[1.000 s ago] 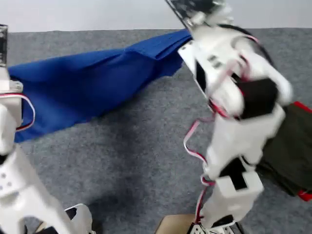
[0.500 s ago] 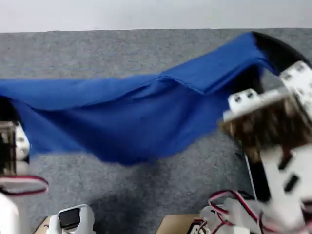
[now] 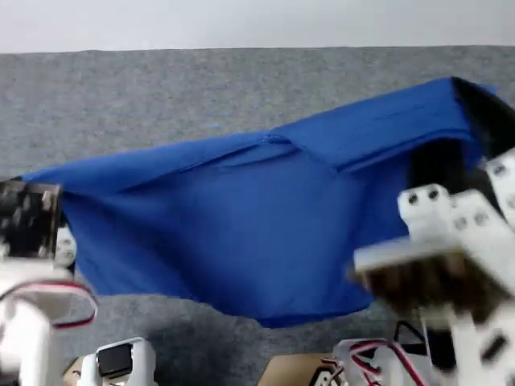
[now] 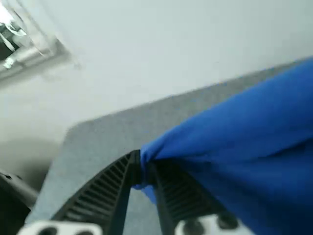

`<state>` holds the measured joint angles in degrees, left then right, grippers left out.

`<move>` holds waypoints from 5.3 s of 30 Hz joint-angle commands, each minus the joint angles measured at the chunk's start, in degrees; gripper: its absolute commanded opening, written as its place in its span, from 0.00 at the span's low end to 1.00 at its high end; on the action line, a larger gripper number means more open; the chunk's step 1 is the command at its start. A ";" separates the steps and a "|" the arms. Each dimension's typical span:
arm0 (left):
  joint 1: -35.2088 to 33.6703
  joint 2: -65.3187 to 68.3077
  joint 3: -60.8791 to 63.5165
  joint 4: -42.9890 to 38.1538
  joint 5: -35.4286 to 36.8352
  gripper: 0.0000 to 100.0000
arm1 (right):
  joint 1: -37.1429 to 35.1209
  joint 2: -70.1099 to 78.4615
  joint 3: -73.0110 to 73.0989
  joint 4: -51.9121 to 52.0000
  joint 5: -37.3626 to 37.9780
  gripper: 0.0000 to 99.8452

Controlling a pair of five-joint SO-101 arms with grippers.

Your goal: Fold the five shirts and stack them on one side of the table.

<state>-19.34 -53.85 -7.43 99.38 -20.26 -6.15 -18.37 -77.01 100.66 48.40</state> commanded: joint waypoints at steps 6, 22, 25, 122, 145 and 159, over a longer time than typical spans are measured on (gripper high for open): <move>0.18 6.59 25.89 -16.53 -3.34 0.00 | -1.71 1.10 35.16 -10.24 0.44 0.01; 0.26 45.54 17.89 -50.29 -3.16 0.00 | -1.63 4.53 81.76 -75.30 0.79 0.01; 0.26 52.75 10.24 -50.29 -3.08 0.00 | -1.45 9.45 79.03 -81.45 0.79 0.01; 0.35 99.52 -33.80 -19.69 -31.21 0.15 | -12.70 19.65 55.56 2.07 0.53 0.01; -0.44 99.69 -55.69 -11.25 -17.14 0.15 | -8.22 19.56 56.26 -20.26 -14.68 0.07; -2.64 99.60 -61.93 0.88 -2.99 0.12 | -2.68 44.70 55.91 -38.02 -32.79 0.21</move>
<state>-21.10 46.99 -66.51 98.42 -25.63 -10.02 24.97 -20.57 64.79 17.80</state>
